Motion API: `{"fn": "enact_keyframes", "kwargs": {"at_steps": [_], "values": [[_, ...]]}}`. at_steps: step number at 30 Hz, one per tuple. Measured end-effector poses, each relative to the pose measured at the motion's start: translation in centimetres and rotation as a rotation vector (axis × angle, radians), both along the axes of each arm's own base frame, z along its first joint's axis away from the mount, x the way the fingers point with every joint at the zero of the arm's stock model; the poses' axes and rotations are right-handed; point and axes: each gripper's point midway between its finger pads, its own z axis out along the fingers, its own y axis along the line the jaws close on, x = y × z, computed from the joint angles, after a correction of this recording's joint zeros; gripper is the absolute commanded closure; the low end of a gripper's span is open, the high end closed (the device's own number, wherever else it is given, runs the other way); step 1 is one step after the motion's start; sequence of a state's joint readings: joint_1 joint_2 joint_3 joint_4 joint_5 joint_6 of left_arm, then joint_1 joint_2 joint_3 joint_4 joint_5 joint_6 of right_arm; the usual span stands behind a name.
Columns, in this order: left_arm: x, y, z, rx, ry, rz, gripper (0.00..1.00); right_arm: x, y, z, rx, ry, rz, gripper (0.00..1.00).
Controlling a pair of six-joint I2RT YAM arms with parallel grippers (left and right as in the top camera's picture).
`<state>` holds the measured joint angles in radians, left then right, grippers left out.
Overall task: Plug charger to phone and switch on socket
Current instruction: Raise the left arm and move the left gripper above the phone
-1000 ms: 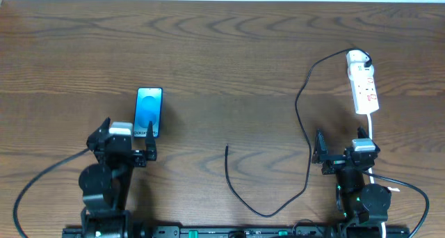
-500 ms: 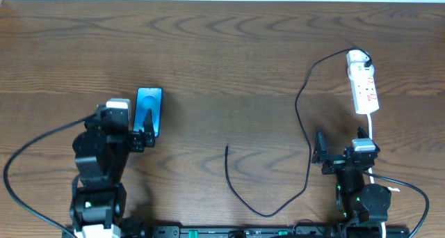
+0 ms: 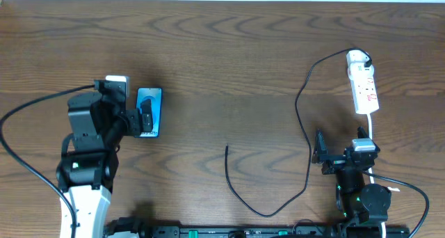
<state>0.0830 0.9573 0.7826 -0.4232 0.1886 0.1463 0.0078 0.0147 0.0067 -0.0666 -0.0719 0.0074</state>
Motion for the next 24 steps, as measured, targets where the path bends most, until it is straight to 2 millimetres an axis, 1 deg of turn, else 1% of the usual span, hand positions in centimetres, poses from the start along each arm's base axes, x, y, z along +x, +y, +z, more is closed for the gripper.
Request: {"fn": "enact_keyframes", "kwargs": {"at_steps": [7, 17, 23, 24], "values": [[0.3, 0.0, -0.8, -0.012, 0.137, 0.001, 0.02, 0.0, 0.0, 0.0, 0.000, 0.000, 0.000, 0.01], [1.8, 0.2, -1.1, -0.028, 0.300, 0.004, 0.02, 0.0, 0.0, 0.0, 0.000, 0.000, 0.000, 0.01], [2.0, 0.5, -2.6, -0.026, 0.420, 0.017, 0.02, 0.0, 0.0, 0.0, 0.000, 0.000, 0.000, 0.01], [2.0, 0.7, -3.2, -0.018, 0.454, 0.025, 0.02, 0.0, 0.0, 0.0, 0.000, 0.000, 0.000, 0.01]]}}
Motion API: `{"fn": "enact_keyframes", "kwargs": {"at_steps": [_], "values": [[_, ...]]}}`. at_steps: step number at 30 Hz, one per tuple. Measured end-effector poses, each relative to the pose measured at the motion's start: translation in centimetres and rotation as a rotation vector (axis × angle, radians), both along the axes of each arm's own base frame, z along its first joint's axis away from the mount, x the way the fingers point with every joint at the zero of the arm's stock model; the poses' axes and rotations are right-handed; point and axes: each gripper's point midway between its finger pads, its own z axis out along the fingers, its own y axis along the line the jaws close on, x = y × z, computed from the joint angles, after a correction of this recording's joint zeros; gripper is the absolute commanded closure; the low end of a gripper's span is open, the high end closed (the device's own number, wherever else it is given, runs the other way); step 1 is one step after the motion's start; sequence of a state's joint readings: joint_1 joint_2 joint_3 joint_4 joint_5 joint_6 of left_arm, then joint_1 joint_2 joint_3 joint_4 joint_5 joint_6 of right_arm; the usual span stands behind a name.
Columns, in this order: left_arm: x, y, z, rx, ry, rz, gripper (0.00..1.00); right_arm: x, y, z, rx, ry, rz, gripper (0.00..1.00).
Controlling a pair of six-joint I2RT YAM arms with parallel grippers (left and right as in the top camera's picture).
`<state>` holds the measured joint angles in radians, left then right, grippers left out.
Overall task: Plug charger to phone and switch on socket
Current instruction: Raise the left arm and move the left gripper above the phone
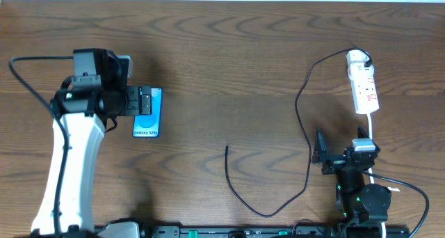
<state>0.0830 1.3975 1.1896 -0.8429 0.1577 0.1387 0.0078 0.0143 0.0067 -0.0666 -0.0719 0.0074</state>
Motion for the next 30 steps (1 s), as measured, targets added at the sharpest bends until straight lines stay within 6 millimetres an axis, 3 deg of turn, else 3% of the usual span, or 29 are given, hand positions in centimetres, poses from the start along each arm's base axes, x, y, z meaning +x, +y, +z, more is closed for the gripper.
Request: {"fn": "enact_keyframes", "kwargs": {"at_steps": [7, 30], "values": [[0.0, 0.5, -2.3, 0.021, 0.101, 0.012, 0.02, 0.0, 0.0, 0.0, 0.000, 0.000, 0.000, 0.01], [0.1, 0.6, -2.4, 0.023, 0.098, 0.013, 0.02, 0.0, 0.0, 0.0, 0.000, 0.000, 0.000, 0.01]]}}
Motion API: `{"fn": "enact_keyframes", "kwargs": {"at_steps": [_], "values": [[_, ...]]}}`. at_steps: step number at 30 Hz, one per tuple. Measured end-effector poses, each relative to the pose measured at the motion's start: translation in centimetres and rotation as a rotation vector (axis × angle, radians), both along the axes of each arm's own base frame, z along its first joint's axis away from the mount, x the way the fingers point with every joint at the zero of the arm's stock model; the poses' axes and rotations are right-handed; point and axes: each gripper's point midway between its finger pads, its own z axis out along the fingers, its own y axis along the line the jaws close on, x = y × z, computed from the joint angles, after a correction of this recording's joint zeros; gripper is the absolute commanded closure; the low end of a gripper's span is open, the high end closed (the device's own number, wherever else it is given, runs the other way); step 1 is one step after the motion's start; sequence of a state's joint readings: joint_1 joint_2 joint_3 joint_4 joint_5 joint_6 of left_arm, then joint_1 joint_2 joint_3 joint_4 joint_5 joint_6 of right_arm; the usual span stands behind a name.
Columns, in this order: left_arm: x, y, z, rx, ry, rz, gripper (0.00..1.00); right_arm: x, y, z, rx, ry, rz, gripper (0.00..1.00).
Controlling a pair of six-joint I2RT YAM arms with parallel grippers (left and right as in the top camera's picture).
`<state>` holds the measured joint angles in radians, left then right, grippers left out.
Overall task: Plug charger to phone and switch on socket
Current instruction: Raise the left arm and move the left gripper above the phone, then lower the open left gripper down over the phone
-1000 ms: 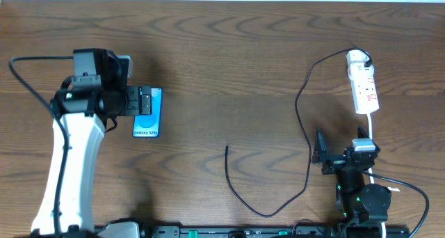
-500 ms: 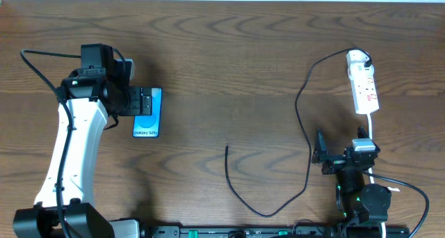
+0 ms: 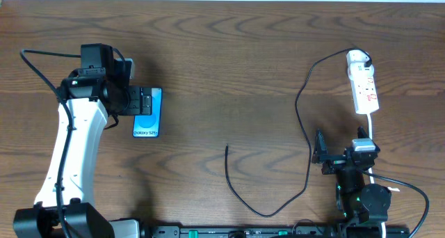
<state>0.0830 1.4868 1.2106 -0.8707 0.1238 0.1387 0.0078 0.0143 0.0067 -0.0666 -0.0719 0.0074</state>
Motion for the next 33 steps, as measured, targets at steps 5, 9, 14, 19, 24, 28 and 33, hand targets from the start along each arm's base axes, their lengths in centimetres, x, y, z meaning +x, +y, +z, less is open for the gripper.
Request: {"fn": "enact_keyframes", "kwargs": {"at_steps": [5, 9, 14, 19, 24, 28, 33], "values": [[0.2, 0.0, 0.1, 0.001, -0.011, 0.000, 0.02, 0.0, 0.0, 0.0, 0.000, 0.000, 0.000, 0.01], [0.6, 0.0, 0.2, 0.002, -0.025, 0.000, 0.02, 0.0, 0.0, 0.0, 0.000, 0.000, 0.000, 0.01], [1.0, 0.1, 0.0, 0.003, -0.033, 0.000, 0.02, 0.0, 0.0, 0.0, 0.000, 0.001, 0.000, 0.01], [1.2, 0.2, -2.2, 0.001, 0.031, 0.001, 0.02, 0.0, 0.0, 0.0, 0.000, 0.000, 0.000, 0.01], [1.5, 0.2, -4.6, -0.001, 0.094, 0.002, 0.02, 0.0, 0.0, 0.0, 0.000, 0.000, 0.000, 0.01], [2.0, 0.3, -5.9, -0.002, 0.113, 0.002, 0.02, 0.0, 0.0, 0.0, 0.000, 0.000, 0.000, 0.01], [1.9, 0.1, -7.0, -0.001, 0.142, -0.005, 0.02, 0.0, 0.0, 0.0, 0.000, 0.000, 0.000, 0.01]]}}
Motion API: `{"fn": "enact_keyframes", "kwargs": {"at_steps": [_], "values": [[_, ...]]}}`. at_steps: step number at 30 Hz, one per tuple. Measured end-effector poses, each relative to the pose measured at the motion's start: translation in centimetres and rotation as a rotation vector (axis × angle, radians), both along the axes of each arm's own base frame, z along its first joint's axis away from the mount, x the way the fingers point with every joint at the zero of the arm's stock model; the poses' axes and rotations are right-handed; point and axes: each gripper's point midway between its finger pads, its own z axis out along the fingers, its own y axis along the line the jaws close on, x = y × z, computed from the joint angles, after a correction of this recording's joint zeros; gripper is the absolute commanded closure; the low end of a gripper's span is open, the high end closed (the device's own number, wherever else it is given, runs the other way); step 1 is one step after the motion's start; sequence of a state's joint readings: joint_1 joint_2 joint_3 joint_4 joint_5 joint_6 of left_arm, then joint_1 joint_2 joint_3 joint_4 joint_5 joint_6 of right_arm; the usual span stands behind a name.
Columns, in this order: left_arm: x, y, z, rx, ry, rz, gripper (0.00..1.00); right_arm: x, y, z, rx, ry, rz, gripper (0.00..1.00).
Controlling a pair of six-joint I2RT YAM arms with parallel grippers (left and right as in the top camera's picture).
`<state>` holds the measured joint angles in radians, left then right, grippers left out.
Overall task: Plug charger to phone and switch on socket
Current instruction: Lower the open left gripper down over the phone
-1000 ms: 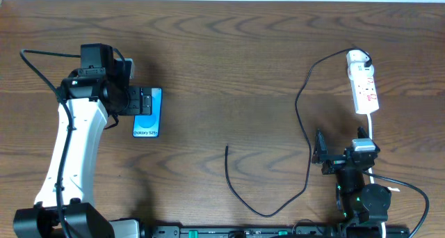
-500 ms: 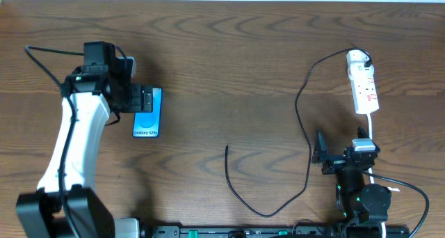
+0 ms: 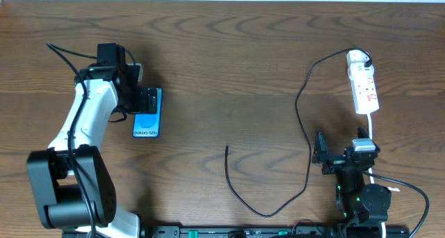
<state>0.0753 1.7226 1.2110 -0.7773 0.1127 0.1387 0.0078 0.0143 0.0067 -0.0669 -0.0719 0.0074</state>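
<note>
The blue phone (image 3: pixel 147 121) lies flat at the left of the table, its label end toward the front. My left gripper (image 3: pixel 149 99) sits over the phone's far half and hides it; the overhead view does not show how its jaws stand. The black charger cable (image 3: pixel 304 130) runs from the white power strip (image 3: pixel 364 88) at the right and loops toward the front. Its free end (image 3: pixel 227 148) lies mid-table. My right gripper (image 3: pixel 320 154) rests open just right of the cable, holding nothing.
The brown wooden table (image 3: pixel 229 50) carries everything. A white lead (image 3: pixel 373 130) runs from the power strip down past the right arm. The left arm's white link (image 3: pixel 83 127) slants from the front left toward the phone.
The left arm has changed its pose, and its gripper sits a little further right over the phone's far half. The phone, the cable and the right arm have not moved.
At first my left gripper hung over the phone's left side, near its middle. It then lay across the far half of the phone, with the label end uncovered, and has stayed there while the arm changed pose. The right arm stayed still throughout.
</note>
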Motion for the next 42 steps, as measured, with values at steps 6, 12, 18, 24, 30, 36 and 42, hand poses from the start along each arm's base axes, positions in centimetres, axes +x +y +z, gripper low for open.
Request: {"fn": "enact_keyframes", "kwargs": {"at_steps": [6, 12, 18, 24, 30, 36, 42], "values": [[0.3, -1.4, 0.0, 0.024, -0.010, -0.048, 0.02, 0.0, 0.0, 0.0, 0.000, 0.000, 0.000, 0.01], [0.7, -1.6, 0.0, 0.053, -0.023, -0.056, 0.02, 0.0, 0.0, 0.0, 0.000, 0.000, 0.000, 0.01], [0.7, -1.4, 0.1, 0.064, -0.025, -0.050, 0.02, 0.0, 0.0, 0.0, 0.000, 0.000, 0.000, 0.01], [0.7, -1.4, -0.1, 0.065, -0.021, -0.050, 0.02, 0.0, 0.0, 0.0, 0.000, 0.000, 0.000, 0.01], [0.5, -1.4, -1.8, 0.064, 0.027, -0.051, 0.02, 0.0, 0.0, 0.0, 0.000, 0.000, 0.000, 0.01], [0.7, -1.4, -2.5, 0.063, 0.036, -0.052, 0.02, 0.0, 0.0, 0.0, 0.000, 0.000, 0.000, 0.01], [0.8, -1.4, -2.5, 0.063, 0.031, -0.052, 0.02, 0.0, 0.0, 0.0, 0.000, 0.000, 0.000, 0.01]]}}
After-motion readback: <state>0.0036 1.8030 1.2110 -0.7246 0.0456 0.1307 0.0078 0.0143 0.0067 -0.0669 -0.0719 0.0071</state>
